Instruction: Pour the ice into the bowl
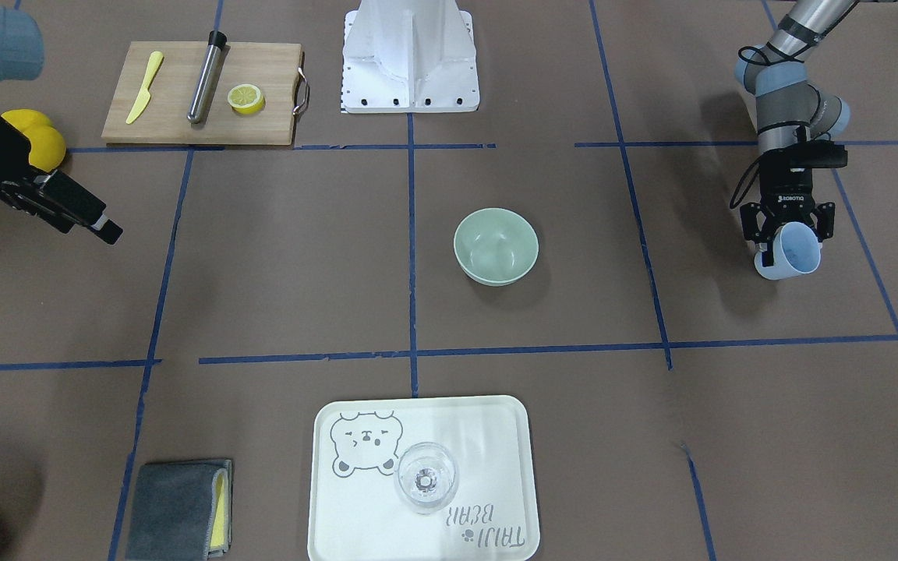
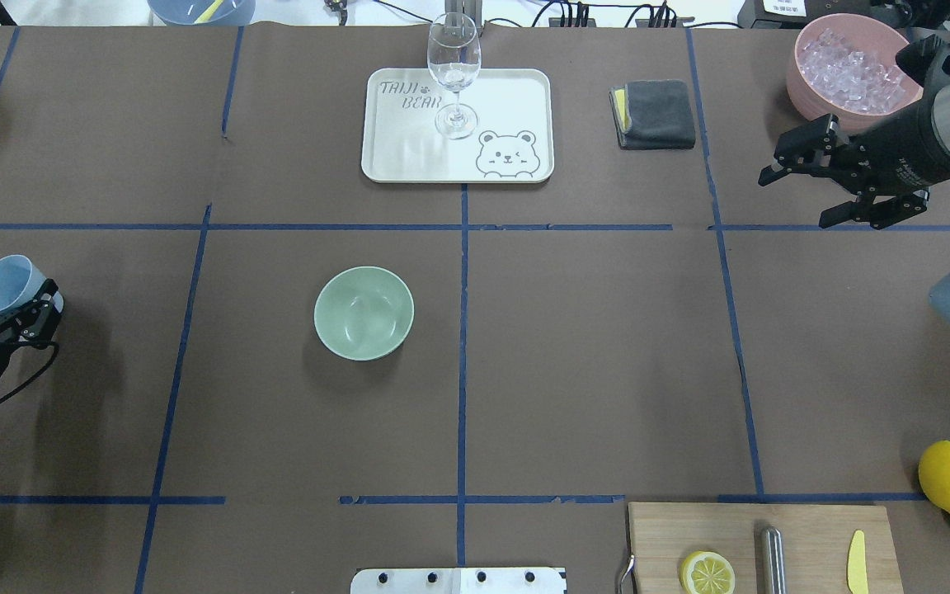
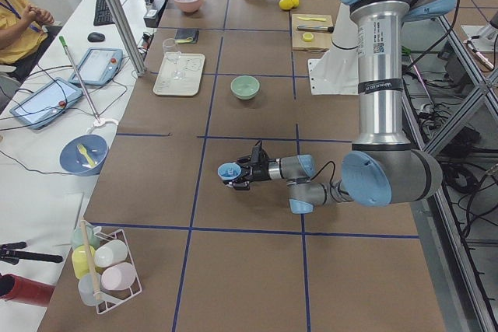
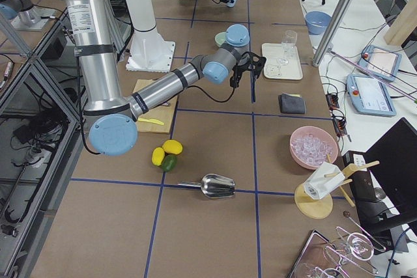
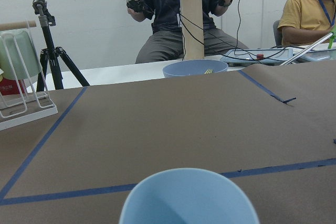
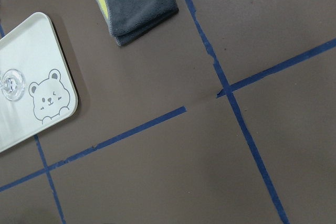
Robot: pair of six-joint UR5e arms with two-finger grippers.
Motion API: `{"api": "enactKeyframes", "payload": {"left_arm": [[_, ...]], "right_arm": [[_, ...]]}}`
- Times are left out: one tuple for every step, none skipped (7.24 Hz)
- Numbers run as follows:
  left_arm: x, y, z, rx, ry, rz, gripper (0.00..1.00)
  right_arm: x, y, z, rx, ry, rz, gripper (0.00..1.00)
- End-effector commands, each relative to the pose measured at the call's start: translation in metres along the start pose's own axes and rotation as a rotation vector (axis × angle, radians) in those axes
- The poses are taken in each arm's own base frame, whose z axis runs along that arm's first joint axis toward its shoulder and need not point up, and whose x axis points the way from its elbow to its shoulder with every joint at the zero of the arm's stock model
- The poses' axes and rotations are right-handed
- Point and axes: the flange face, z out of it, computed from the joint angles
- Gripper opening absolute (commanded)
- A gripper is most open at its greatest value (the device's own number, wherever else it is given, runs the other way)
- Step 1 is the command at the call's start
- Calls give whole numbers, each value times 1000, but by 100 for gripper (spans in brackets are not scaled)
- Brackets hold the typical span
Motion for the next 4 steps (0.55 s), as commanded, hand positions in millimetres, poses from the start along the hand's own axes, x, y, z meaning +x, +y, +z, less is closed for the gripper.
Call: {"api": "enactKeyframes", "payload": {"left_arm": [[35,-37,1,19,75,84,0],[57,-63,0,10,150,123,0],[96,-76,5,9,231,130,0],[144,-88,13,18,332,179,0]], "right_arm": [[0,-4,-8,6,-9,4,100],[1,-5,-9,8,-9,7,100],[2,-6,-13,15,-12,9,100],[4,-8,-17,22,-14,12,100]]}}
